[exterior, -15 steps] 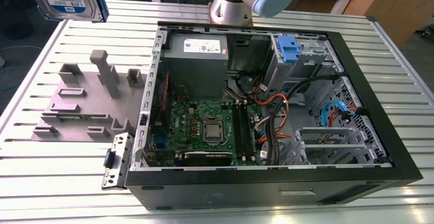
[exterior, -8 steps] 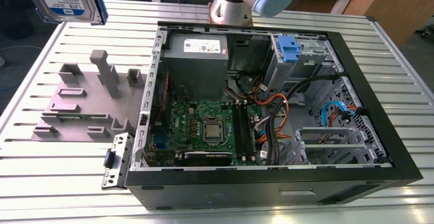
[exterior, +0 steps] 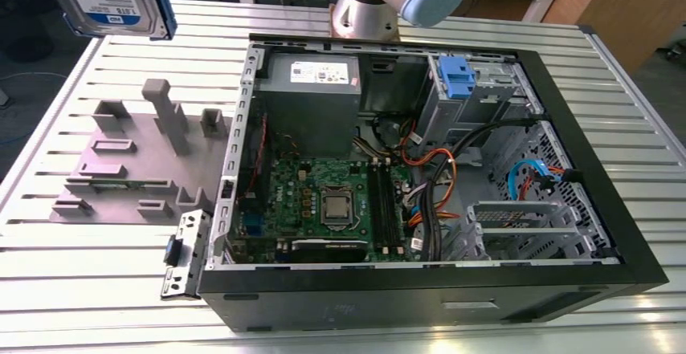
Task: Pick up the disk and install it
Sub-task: 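Pick up the disk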
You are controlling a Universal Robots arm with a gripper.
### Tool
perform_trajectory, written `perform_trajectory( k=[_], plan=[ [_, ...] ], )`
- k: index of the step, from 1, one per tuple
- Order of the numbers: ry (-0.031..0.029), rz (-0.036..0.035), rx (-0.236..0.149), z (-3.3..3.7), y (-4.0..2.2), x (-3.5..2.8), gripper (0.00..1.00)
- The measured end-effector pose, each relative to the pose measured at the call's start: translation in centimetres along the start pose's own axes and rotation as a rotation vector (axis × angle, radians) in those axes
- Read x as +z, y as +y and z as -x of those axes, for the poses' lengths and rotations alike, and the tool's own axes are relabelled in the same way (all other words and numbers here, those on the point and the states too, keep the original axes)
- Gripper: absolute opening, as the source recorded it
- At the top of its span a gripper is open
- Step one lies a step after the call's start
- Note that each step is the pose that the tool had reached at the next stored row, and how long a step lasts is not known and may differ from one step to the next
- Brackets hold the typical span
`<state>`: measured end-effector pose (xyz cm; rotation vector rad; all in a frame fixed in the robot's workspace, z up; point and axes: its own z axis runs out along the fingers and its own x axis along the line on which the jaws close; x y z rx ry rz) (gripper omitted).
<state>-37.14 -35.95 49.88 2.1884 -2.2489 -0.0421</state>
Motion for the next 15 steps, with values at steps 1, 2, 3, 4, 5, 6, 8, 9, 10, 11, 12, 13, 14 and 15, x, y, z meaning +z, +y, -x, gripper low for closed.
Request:
perform_trajectory(
  k=[1, 2, 3, 4, 5, 6, 8, 9, 10, 11, 12, 13, 14, 15],
  plan=[
    [0.0000, 0.0003, 0.000, 0.00, -0.17, 0.00, 0.36],
    [0.0000, 0.0006, 0.000, 0.01, -0.35, -0.01, 0.36],
    [0.0000, 0.0009, 0.000, 0.01, -0.52, -0.01, 0.36],
    [0.0000, 0.0011, 0.000, 0.02, -0.69, -0.01, 0.36],
    [0.0001, 0.0014, 0.000, 0.02, -0.86, -0.02, 0.36],
    [0.0000, 0.0014, 0.000, 0.03, -1.03, -0.02, 0.36],
    [0.0000, 0.0016, 0.000, 0.04, -1.28, -0.03, 0.36],
    [0.0000, 0.0015, 0.000, 0.04, -1.41, -0.03, 0.36],
    [0.0000, 0.0015, 0.000, 0.04, -1.54, -0.03, 0.36],
    [0.0000, 0.0014, 0.000, 0.04, -1.67, -0.03, 0.36],
    [0.0000, 0.0015, 0.000, 0.05, -1.80, -0.03, 0.36],
    [0.0000, 0.0016, 0.000, 0.05, -1.95, -0.04, 0.36],
    [0.0000, 0.0016, 0.000, 0.06, -2.09, -0.04, 0.36],
    [0.0000, 0.0016, 0.000, 0.06, -2.22, -0.04, 0.36]
  ],
)
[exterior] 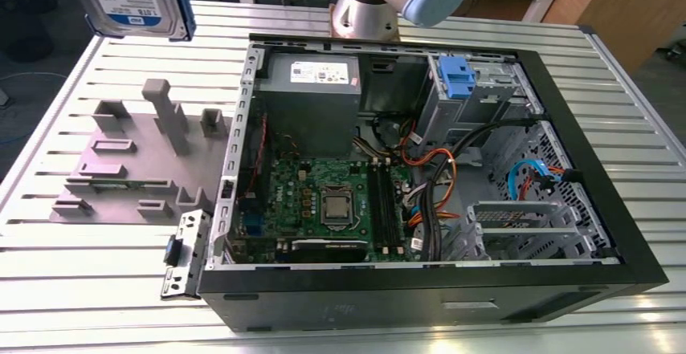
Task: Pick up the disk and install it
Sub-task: 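Pick up the disk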
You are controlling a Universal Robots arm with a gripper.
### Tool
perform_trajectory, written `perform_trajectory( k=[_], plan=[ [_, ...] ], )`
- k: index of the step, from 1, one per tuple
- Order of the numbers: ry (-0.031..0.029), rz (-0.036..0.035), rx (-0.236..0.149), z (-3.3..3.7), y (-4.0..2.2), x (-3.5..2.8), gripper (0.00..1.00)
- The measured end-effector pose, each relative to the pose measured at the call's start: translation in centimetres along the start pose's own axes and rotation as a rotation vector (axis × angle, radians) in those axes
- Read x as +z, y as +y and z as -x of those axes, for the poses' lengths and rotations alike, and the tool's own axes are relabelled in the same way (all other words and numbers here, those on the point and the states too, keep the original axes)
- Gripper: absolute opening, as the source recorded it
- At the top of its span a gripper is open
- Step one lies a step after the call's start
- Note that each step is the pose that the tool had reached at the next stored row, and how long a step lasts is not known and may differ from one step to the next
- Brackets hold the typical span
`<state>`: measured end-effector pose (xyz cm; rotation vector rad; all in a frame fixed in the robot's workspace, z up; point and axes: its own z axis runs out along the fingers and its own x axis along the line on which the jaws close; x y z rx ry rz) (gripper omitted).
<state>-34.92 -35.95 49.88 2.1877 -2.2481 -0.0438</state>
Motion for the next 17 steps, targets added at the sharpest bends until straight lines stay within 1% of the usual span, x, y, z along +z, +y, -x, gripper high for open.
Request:
perform_trajectory(
  k=[9, 17],
  plan=[
    [0.0000, 0.0003, 0.000, 0.03, -1.18, -0.01, 0.36],
    [0.0000, 0.0004, 0.000, 0.05, -1.93, -0.02, 0.36]
  ],
)
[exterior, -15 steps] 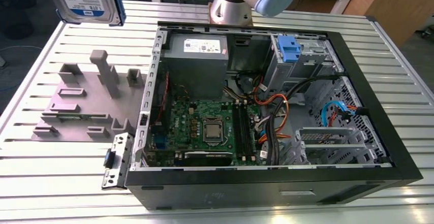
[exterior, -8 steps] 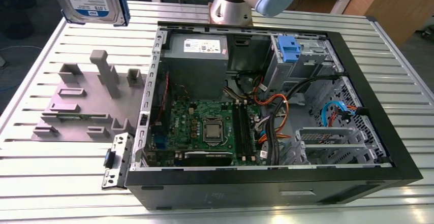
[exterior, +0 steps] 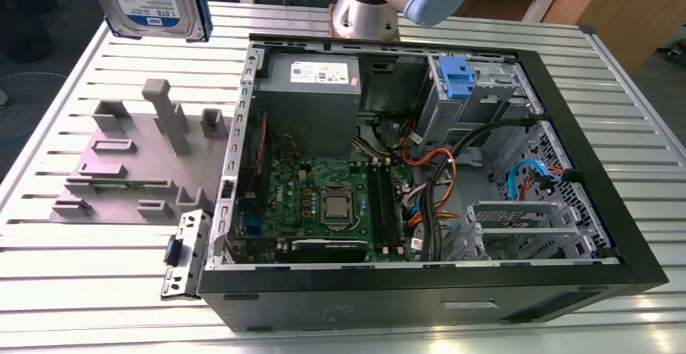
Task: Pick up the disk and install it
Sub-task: 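Pick up the disk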
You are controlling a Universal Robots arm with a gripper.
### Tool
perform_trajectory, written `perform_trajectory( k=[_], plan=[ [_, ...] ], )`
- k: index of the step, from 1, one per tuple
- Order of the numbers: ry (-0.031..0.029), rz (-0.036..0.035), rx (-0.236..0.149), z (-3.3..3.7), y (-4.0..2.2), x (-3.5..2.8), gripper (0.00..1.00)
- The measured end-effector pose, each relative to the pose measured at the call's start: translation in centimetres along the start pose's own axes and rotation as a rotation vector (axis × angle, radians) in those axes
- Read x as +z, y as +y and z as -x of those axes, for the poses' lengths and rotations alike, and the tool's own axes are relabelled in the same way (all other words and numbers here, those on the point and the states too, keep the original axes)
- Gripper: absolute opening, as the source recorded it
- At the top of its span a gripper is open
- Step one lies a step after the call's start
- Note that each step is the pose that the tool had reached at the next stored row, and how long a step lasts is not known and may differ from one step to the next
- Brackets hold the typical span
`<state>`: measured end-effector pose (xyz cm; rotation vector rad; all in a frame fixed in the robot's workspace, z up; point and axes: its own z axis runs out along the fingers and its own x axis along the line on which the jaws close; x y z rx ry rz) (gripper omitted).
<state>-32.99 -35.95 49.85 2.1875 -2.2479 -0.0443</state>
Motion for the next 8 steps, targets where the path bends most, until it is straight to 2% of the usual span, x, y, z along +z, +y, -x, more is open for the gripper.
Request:
perform_trajectory(
  k=[8],
  plan=[
    [0.0000, -0.0001, 0.000, 0.02, -0.58, 0.00, 0.36]
  ],
)
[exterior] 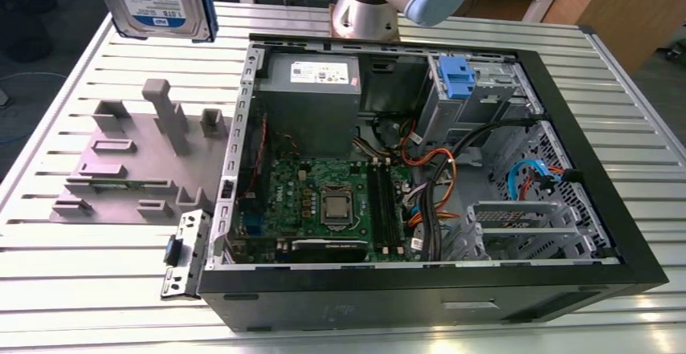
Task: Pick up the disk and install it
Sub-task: 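Pick up the disk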
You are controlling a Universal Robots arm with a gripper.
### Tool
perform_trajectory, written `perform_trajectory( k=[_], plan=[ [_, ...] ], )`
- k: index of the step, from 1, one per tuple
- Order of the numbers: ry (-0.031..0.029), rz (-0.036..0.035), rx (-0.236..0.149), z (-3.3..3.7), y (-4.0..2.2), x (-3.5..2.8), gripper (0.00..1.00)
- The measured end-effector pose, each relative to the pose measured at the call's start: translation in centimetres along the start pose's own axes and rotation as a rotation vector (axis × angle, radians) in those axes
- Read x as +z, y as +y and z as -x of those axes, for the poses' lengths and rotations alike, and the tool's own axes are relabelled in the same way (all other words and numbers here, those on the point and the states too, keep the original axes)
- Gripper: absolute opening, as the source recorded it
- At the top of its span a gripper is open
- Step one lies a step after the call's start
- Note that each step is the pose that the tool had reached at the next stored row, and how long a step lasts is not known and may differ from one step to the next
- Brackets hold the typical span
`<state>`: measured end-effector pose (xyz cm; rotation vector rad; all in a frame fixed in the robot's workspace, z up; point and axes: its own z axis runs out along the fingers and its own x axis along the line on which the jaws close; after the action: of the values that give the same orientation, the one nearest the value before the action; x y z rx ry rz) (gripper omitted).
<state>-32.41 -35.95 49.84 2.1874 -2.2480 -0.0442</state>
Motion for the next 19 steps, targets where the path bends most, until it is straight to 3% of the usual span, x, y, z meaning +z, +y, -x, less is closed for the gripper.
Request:
perform_trajectory(
  k=[10, 19],
  plan=[
    [0.0000, 0.0001, 0.000, 0.00, -0.07, 0.00, 0.36],
    [0.0000, 0.0000, 0.000, 0.03, -1.06, -0.02, 0.36]
  ],
)
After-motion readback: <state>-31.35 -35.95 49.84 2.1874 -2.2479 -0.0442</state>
